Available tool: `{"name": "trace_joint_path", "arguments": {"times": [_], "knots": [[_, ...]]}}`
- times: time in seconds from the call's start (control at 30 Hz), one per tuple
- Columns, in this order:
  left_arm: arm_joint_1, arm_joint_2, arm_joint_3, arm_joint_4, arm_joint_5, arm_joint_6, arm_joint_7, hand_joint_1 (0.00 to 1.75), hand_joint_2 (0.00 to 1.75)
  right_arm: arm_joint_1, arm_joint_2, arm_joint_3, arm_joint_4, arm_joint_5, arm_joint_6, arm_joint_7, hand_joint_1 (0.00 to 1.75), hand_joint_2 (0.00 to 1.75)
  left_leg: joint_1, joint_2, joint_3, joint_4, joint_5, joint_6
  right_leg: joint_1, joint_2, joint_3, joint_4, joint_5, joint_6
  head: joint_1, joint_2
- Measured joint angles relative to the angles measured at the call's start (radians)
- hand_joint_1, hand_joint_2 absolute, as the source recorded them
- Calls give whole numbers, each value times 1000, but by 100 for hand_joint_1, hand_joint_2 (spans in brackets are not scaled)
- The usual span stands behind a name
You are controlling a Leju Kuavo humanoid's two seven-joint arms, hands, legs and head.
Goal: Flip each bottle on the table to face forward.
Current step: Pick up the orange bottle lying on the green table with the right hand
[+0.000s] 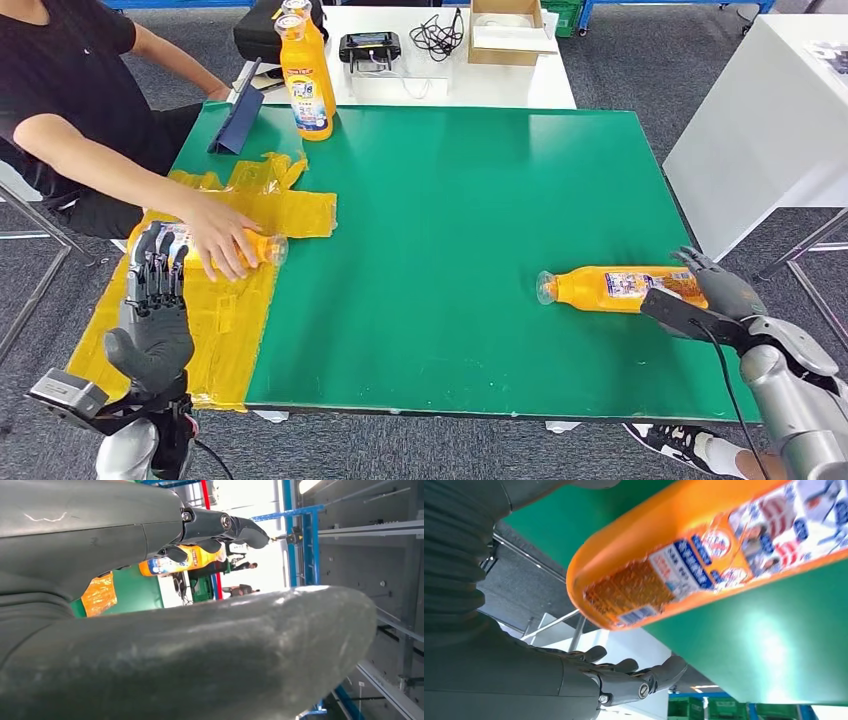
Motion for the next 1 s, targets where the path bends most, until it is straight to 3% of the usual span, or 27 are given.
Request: {"name": "trace_joint_path", "arguments": {"times": [0.47, 1.0], "knots": [[-27, 8, -5, 26, 9, -14, 1, 0, 0, -58, 0, 22, 102, 36, 4, -2, 0, 175, 0, 0, -1, 0, 0, 0, 0, 0, 0, 0, 0, 0, 0, 0], [-55, 24, -8, 35, 11, -18, 1, 0, 0, -117, 41, 91, 174, 86, 10, 3, 0, 175, 0, 0, 0, 0, 0, 0, 0, 0, 0, 0, 0, 0, 0, 0]]}}
